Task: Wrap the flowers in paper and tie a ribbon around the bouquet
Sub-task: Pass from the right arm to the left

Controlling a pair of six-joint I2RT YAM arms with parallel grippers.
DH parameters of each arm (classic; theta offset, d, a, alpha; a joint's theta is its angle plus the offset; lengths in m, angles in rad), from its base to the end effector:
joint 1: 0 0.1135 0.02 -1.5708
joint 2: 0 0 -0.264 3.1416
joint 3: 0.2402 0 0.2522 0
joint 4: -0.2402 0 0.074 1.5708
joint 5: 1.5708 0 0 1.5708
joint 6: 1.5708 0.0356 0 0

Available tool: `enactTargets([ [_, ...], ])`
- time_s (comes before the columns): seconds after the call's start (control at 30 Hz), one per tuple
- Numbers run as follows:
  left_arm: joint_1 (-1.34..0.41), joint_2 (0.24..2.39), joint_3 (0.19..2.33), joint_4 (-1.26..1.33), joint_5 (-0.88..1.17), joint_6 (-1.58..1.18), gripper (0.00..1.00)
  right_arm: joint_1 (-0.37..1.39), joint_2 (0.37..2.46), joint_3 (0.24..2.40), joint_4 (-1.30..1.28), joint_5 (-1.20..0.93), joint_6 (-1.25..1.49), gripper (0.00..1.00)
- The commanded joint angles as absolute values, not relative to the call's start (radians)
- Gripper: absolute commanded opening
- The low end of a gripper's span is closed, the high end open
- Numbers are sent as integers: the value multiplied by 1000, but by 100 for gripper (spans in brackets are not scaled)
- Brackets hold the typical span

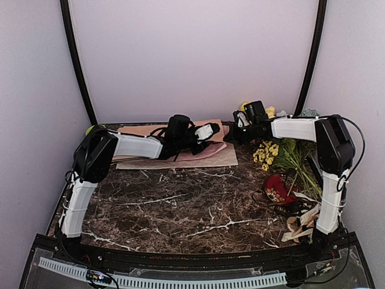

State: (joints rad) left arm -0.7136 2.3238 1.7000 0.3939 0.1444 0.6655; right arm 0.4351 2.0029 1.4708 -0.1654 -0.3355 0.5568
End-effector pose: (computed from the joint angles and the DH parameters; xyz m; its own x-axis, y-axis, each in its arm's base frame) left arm 0.4055 -0.3578 0.1868 0.3298 0.5226 -0.7862 0.6992 0.4242 0.5754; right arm 0.4073 0.2022 0.2115 -0.8257 0.1665 -0.5389 -0.2243 0.7797 0.5846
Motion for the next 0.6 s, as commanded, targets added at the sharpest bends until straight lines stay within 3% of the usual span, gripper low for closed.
enactTargets([
  [0.0, -719, 2322, 1733, 380, 142, 653, 42, 446, 1978, 1459, -156, -332, 542, 0],
  [0.57, -722, 2363, 1807, 329, 165, 660, 48, 447, 1988, 1464, -155, -332, 539, 0],
])
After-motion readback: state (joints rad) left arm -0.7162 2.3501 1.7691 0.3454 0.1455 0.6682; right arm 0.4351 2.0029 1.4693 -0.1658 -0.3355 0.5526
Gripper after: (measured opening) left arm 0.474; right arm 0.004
